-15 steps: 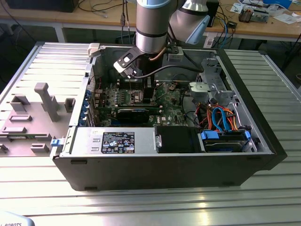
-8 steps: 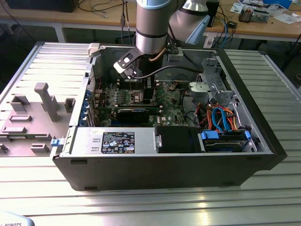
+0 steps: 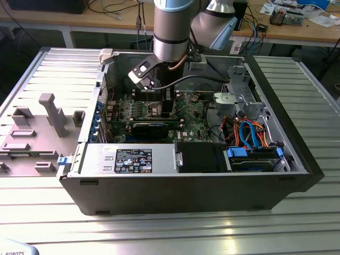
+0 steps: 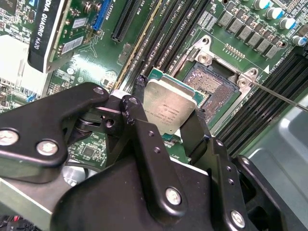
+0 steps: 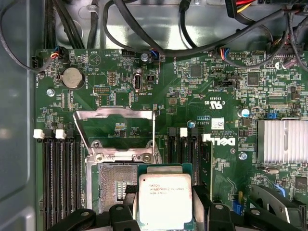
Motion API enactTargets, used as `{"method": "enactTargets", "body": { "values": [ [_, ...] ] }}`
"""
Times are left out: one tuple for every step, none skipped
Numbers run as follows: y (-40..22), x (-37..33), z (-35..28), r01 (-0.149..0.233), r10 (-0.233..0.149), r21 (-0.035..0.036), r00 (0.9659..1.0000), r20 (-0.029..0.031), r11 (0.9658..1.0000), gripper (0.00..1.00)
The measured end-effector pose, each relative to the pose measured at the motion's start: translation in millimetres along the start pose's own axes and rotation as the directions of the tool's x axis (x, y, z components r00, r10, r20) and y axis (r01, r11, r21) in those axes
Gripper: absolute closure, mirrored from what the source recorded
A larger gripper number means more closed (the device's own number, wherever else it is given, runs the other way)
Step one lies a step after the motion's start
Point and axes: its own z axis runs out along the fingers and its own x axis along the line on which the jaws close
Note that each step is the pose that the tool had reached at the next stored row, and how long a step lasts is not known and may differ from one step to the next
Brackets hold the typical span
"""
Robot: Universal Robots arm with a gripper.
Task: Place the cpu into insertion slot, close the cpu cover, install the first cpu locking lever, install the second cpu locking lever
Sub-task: 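Place the cpu into insertion slot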
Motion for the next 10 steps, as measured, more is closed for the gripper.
{"method": "enactTargets", "body": {
  "values": [
    [-0.2, 0.5, 0.6, 0.0, 0.0, 0.0001, 1.0, 0.0003, 1.0, 0.46],
    [-0.2, 1.2, 0.8, 0.0, 0.0, 0.0, 1.0, 0.0001, 1.0, 0.46],
    [-0.1, 2.0, 0.9, 0.0, 0.0, 0.0001, 1.0, 0.0002, 1.0, 0.46],
    [-0.1, 3.6, 0.9, 0.0, 0.0, 0.0002, 1.0, 0.0003, 1.0, 0.46],
    [-0.1, 6.1, 1.0, 0.0, 0.0, 0.0, 1.0, 0.0002, 1.0, 0.46],
    [-0.1, 8.5, 1.0, 0.0, 0.0, 0.0001, 1.0, 0.0007, 1.0, 0.46],
    [-0.1, 10.4, 1.0, 0.0, 0.0, 0.0001, 1.0, 0.0014, 1.0, 0.46],
    [-0.1, 14.6, 1.1, 0.003, -0.003, 0.0, 1.0, 0.0036, 1.0, 0.46],
    [-0.2, 18.0, 1.1, 0.005, -0.005, -0.0001, 1.0, 0.0058, 1.0, 0.46],
    [-0.3, 20.2, 1.2, 0.006, -0.006, 0.0, 1.0, 0.007, 1.0, 0.46]
  ]
}}
